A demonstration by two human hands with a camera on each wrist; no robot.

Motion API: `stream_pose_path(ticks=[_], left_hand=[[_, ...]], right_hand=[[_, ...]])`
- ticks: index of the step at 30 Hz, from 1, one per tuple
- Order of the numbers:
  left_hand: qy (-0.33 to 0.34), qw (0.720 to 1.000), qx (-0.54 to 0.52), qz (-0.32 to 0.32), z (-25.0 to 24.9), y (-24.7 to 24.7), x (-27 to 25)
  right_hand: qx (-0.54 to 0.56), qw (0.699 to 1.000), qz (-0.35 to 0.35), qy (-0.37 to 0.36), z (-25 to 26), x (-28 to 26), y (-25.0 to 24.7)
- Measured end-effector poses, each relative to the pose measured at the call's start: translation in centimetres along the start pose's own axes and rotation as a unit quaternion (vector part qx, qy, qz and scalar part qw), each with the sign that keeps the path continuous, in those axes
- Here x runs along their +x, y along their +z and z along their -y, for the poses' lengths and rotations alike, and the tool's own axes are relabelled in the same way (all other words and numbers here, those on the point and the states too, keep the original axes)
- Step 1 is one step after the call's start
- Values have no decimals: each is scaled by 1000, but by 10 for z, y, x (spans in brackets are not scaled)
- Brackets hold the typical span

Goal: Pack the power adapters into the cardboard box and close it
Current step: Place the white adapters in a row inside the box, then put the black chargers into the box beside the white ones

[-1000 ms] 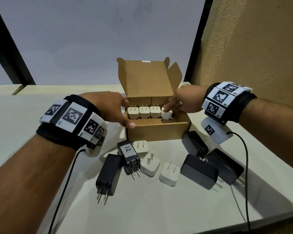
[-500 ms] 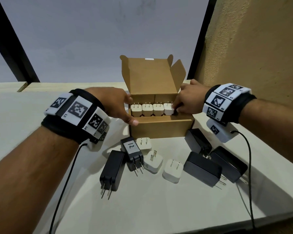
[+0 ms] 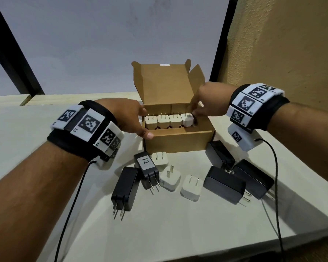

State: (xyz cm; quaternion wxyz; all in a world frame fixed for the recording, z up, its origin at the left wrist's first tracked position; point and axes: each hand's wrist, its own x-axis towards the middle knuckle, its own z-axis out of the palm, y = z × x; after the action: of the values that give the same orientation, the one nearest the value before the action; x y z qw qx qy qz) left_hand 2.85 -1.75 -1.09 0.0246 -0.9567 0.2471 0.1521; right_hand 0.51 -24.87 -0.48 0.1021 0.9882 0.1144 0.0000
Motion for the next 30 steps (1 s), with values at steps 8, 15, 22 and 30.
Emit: stream_pose_path(ticks=[8, 15, 22, 30], left_hand=[[-4, 1000, 8, 8, -5, 0, -2], [-6, 1000, 30, 6, -11, -4, -9], [-5, 1000, 20, 8, -9, -3, -8], [-3, 1000, 22, 5, -8, -2, -5]], right_hand=[[78, 986, 35, -141, 64, -74, -16], [118, 971, 111, -175, 85, -98, -3], [150, 949, 184, -207, 91, -105, -1], [176, 947, 182, -197, 92, -108, -3]])
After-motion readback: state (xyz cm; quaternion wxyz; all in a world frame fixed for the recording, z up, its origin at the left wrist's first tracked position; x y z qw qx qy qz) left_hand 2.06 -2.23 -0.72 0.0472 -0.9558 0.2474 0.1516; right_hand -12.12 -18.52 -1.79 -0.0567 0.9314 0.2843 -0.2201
